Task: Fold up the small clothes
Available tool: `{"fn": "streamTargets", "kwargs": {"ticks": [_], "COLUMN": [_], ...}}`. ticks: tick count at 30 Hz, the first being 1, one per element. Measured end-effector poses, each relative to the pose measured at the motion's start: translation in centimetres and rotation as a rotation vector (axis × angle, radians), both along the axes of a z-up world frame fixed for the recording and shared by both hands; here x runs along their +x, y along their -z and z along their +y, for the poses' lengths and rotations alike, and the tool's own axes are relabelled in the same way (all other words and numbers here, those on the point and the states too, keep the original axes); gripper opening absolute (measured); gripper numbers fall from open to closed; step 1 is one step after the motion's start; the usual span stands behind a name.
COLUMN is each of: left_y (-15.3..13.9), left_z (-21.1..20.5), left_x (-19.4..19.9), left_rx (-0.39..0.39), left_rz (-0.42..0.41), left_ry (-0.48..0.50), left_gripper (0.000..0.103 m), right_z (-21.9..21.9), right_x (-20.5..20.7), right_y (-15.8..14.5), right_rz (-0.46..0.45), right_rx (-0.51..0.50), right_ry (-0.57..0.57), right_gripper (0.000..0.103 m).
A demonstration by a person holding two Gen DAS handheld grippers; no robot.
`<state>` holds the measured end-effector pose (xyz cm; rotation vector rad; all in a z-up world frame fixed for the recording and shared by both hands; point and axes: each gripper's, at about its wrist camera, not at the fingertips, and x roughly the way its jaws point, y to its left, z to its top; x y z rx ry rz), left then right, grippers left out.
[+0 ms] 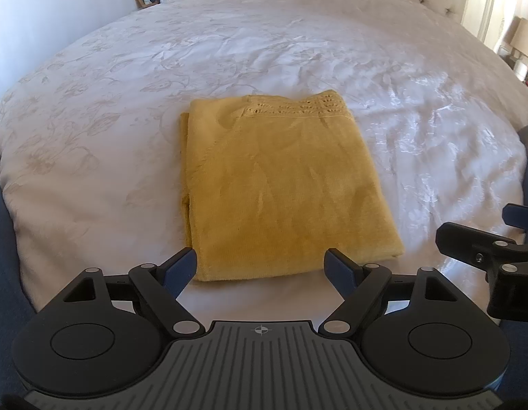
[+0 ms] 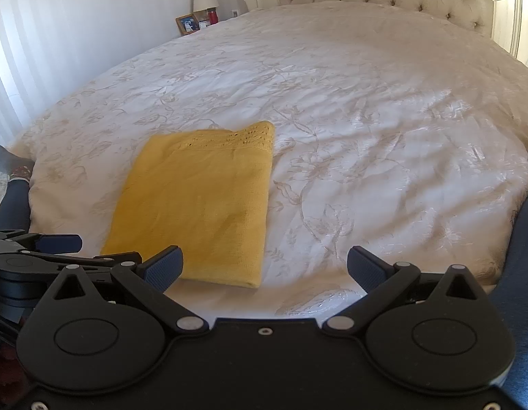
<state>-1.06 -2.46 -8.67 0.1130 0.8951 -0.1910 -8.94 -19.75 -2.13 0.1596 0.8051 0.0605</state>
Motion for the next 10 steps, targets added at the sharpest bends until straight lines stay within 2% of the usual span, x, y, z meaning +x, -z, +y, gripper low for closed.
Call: {"fn": "streamTargets", "kwargs": {"ticks": [10], "left_y": [-0.09], "left_z": [-0.29], "left_x": [0.06], "left_rx": [0.008], "left_rz": [-0.001], "left_ry": [0.005], "left_gripper": [0.081], "right_z": [0.08], "right_x": [0.13], "right_y": [0.15], "right_rz": [0.004], "right_rx": [0.007], "right_ry": [-0.002], "right_gripper": [0.102]}}
